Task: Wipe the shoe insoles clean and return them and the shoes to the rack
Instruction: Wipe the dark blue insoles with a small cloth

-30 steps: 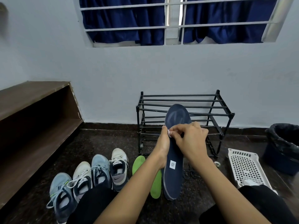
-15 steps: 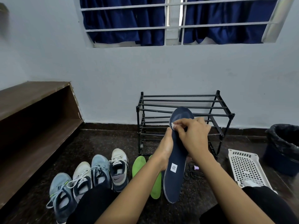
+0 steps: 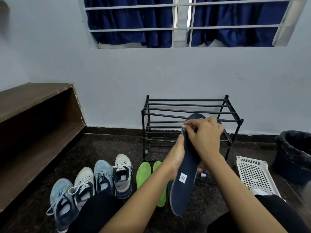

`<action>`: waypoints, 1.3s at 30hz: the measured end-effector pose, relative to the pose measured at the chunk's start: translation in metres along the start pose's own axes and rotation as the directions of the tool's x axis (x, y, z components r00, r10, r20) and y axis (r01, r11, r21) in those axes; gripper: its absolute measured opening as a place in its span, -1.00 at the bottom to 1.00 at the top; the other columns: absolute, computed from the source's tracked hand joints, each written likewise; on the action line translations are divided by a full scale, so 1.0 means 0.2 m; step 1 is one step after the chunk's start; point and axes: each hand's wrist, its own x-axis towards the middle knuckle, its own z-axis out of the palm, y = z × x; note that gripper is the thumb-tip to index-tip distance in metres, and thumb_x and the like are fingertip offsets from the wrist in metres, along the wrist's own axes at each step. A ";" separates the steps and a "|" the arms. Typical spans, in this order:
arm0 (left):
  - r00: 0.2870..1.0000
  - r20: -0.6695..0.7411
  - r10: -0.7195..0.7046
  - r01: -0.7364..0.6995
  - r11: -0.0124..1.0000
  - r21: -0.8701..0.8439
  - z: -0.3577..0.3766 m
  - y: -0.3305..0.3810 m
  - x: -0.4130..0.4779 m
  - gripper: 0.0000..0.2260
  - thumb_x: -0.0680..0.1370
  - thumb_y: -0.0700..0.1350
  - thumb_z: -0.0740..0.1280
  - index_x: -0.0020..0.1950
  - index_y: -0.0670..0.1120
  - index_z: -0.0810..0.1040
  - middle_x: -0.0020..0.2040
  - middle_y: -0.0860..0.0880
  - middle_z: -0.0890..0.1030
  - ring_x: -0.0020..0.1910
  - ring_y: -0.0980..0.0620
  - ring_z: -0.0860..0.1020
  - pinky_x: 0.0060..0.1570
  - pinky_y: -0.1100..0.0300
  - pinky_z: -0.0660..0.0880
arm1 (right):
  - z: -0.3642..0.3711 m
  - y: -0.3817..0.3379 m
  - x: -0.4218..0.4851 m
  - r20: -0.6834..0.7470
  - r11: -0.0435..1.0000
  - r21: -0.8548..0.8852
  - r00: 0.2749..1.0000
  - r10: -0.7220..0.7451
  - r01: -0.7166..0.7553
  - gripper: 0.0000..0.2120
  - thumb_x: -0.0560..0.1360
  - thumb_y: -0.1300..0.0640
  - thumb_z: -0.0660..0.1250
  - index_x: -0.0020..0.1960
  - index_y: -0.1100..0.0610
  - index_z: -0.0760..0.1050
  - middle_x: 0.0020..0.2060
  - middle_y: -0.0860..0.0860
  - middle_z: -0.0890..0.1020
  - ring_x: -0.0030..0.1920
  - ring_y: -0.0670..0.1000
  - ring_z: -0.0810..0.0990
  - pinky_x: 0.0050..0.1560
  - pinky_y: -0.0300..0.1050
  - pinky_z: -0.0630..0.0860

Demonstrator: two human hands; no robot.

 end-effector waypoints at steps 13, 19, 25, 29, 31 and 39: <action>0.989 -0.145 -0.002 0.000 1.000 -0.011 -0.04 -0.02 0.04 -0.50 0.66 0.21 0.01 0.16 -0.10 0.59 -0.07 -0.15 0.69 -0.08 -0.05 0.65 -0.20 0.16 0.57 | 0.03 -0.04 -0.10 0.143 0.996 0.076 0.989 0.037 -0.048 -0.89 0.48 -0.01 0.32 -0.06 -0.17 0.61 -0.21 -0.15 0.58 0.02 -0.09 0.27 -0.13 -0.11 0.00; 0.997 -0.073 0.001 -0.001 1.000 0.002 0.00 -0.02 0.04 -0.45 0.66 0.22 -0.01 0.18 -0.17 0.56 -0.25 -0.18 0.66 -0.35 -0.07 0.64 -0.38 0.15 0.56 | 0.00 0.00 0.00 0.052 0.996 -0.010 0.994 0.092 -0.091 -0.88 0.48 -0.01 0.33 -0.05 -0.10 0.64 -0.26 -0.14 0.56 0.02 -0.03 0.31 -0.07 -0.08 0.01; 0.993 -0.112 0.023 -0.021 1.000 0.021 -0.03 -0.01 0.09 -0.53 0.67 0.18 0.00 0.07 -0.08 0.60 -0.10 -0.15 0.68 -0.11 -0.04 0.64 -0.15 0.13 0.57 | 0.00 -0.02 -0.05 0.141 0.985 0.110 0.983 0.115 -0.131 -0.87 0.51 0.07 0.31 -0.08 -0.12 0.62 -0.28 -0.18 0.48 -0.02 -0.12 0.19 -0.06 -0.10 0.02; 0.993 -0.113 0.046 -0.043 0.998 0.035 -0.05 0.00 0.10 -0.53 0.68 0.15 -0.02 -0.01 -0.06 0.61 -0.25 -0.08 0.69 -0.25 0.03 0.65 -0.32 0.24 0.55 | 0.01 -0.01 -0.10 0.161 0.975 0.184 0.983 0.092 -0.122 -0.86 0.50 0.07 0.33 -0.14 -0.17 0.59 -0.31 -0.19 0.52 -0.04 -0.16 0.18 0.01 -0.07 0.12; 0.995 -0.084 0.054 -0.051 0.998 0.038 -0.04 0.00 0.09 -0.53 0.68 0.16 -0.02 -0.03 -0.07 0.59 -0.34 -0.06 0.68 -0.36 0.06 0.64 -0.40 0.26 0.54 | 0.00 0.00 -0.08 0.126 0.982 0.154 0.988 0.087 -0.106 -0.88 0.49 0.05 0.34 -0.14 -0.17 0.59 -0.27 -0.18 0.56 -0.02 -0.15 0.21 -0.10 -0.11 0.01; 1.000 0.020 -0.024 0.022 0.997 0.072 0.01 -0.03 0.03 -0.48 0.66 0.24 -0.08 -0.02 -0.10 0.51 -0.37 -0.13 0.66 -0.42 -0.06 0.63 -0.40 0.10 0.58 | -0.02 0.04 -0.02 0.089 0.987 0.092 0.989 0.122 -0.130 -0.88 0.49 0.06 0.34 -0.07 -0.13 0.62 -0.22 -0.09 0.58 -0.03 -0.11 0.21 -0.09 -0.12 -0.03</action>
